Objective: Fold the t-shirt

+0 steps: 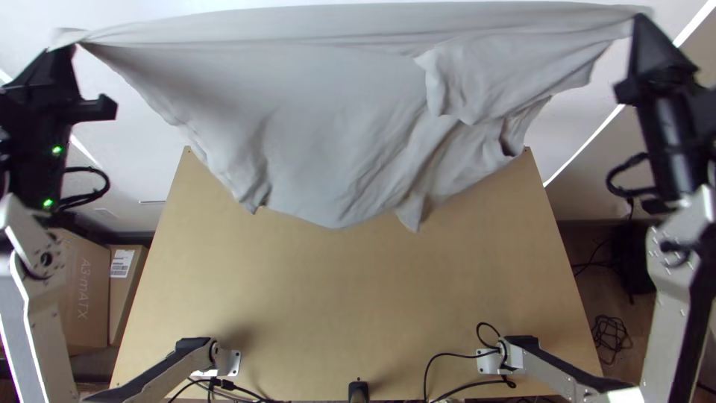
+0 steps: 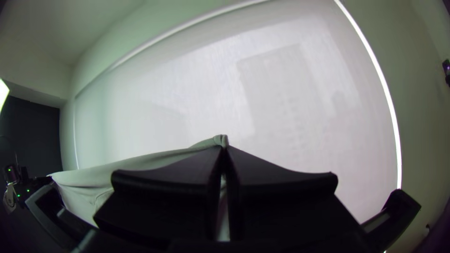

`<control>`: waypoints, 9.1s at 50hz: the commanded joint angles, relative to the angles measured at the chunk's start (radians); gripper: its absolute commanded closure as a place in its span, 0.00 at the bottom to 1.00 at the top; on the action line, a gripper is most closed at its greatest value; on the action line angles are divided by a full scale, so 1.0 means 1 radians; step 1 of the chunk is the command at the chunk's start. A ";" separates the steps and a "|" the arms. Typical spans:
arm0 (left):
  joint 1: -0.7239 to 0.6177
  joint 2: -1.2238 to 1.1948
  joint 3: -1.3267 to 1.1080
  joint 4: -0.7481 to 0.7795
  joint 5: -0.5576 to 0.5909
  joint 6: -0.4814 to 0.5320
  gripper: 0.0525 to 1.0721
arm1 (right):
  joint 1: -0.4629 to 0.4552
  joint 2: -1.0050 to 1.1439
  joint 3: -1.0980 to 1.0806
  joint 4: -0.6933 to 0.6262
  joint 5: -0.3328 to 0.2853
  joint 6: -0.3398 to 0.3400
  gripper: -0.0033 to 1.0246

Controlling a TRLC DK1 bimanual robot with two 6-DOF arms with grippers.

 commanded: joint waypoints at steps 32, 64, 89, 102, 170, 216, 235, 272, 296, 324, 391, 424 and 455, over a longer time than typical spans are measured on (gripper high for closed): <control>-0.035 -0.406 -0.116 -0.252 -0.041 -0.111 0.98 | 0.013 -0.337 -0.063 -0.178 0.033 0.011 0.97; -0.055 -0.478 -1.297 -0.108 0.094 -0.055 0.98 | 0.138 -0.588 -1.319 0.030 0.033 0.163 0.97; -0.030 0.058 -1.184 0.167 0.114 -0.052 0.98 | 0.103 0.067 -1.156 0.202 0.033 0.143 0.98; -0.010 0.355 -0.978 0.200 0.115 -0.047 0.98 | 0.068 0.318 -0.977 0.207 0.033 0.098 0.98; -0.013 1.038 0.077 -0.410 0.097 -0.119 0.98 | -0.001 0.935 -0.162 -0.158 0.057 0.078 0.98; -0.010 0.723 -0.432 -0.255 0.121 -0.119 0.98 | 0.051 0.717 -0.511 -0.163 0.057 0.077 0.98; -0.019 0.625 -0.616 -0.156 0.121 -0.159 0.98 | 0.060 0.668 -0.633 -0.125 0.060 0.083 0.98; 0.064 0.438 -0.753 -0.094 0.153 -0.085 0.04 | 0.077 0.171 -0.845 -0.293 0.060 0.111 0.30; 0.111 0.182 -0.747 -0.257 0.224 -0.045 0.05 | 0.059 -0.016 -0.899 -0.840 -0.032 0.123 0.04; 0.085 0.096 -0.733 -0.321 0.236 -0.055 0.05 | 0.083 0.053 -1.147 -0.789 -0.144 0.120 0.47; 0.077 -0.031 -0.997 -1.151 0.072 0.835 0.12 | 0.135 0.088 -1.248 -0.626 -0.176 0.094 0.97; -0.294 0.176 -1.067 -0.903 0.083 0.579 0.13 | 0.100 0.083 -1.236 -0.626 -0.176 0.075 0.97; -0.345 0.182 -1.156 -0.758 0.218 0.534 0.88 | 0.094 0.067 -1.233 -0.631 -0.176 0.071 0.97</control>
